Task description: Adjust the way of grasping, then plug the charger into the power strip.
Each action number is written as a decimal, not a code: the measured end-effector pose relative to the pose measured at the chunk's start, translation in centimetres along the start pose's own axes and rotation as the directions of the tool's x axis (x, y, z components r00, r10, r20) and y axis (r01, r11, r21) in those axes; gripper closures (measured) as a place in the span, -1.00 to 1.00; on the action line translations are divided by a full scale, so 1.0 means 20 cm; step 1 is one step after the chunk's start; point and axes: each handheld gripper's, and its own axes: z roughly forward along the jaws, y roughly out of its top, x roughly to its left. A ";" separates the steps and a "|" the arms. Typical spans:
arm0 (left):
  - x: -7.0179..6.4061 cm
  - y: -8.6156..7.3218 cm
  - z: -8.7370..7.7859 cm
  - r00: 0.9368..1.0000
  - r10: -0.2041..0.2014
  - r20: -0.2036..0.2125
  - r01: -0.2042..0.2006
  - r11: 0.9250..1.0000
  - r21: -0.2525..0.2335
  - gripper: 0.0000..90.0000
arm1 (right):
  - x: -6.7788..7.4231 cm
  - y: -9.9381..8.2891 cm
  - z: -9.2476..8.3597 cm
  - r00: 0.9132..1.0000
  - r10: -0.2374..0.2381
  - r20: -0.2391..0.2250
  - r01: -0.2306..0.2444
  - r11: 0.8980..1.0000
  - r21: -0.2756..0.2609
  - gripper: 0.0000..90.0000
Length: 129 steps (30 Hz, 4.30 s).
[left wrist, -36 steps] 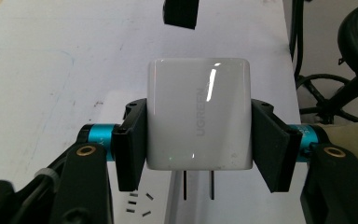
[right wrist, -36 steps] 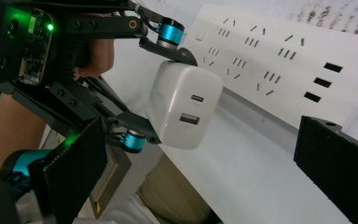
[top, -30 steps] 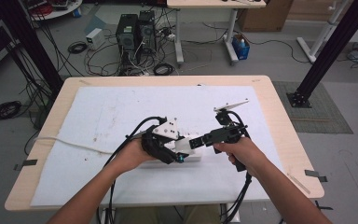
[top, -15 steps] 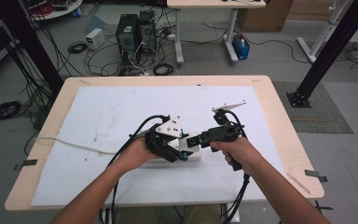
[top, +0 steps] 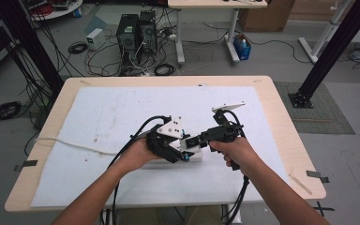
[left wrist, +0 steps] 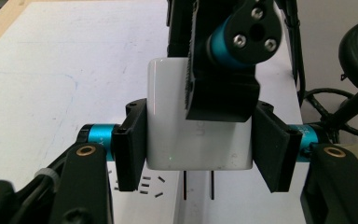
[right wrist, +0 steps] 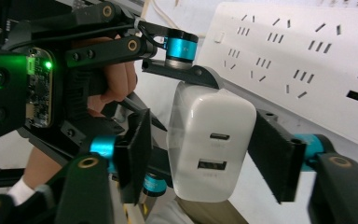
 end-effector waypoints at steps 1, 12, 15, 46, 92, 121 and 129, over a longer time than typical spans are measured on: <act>-0.01 0.00 0.00 1.000 0.002 -0.002 -0.002 1.000 -0.003 -0.06 | 0.00 0.00 0.00 1.000 0.004 -0.007 -0.004 1.000 -0.003 -0.04; -0.04 0.02 0.02 0.996 0.077 -0.045 -0.075 0.997 0.034 -0.06 | -0.05 -0.02 0.01 0.998 0.036 -0.046 -0.035 0.999 0.010 0.34; -0.06 0.02 0.04 0.990 0.116 -0.086 -0.111 0.992 0.055 -0.06 | -0.06 -0.02 0.01 0.999 0.023 -0.049 -0.023 1.000 0.001 0.38; 0.13 -0.24 -0.21 0.965 -0.229 -0.130 0.261 0.891 0.371 -0.59 | 0.03 -0.02 -0.30 0.762 -0.446 0.469 0.434 0.890 0.141 0.39; 0.22 -0.51 -0.68 0.921 -0.254 -0.295 0.376 0.776 0.507 -0.59 | 0.15 0.04 -0.41 0.463 -0.679 0.570 0.458 0.734 0.502 0.38; 0.24 -0.62 -0.63 0.929 -0.251 -0.272 0.362 0.767 0.530 -0.59 | 0.23 0.39 0.08 0.475 -0.830 0.292 0.542 0.537 0.646 0.38; 0.21 -0.64 -0.59 0.932 -0.241 -0.271 0.354 0.762 0.541 -0.59 | 0.23 0.41 0.30 0.468 -0.858 0.213 0.531 0.466 0.708 0.39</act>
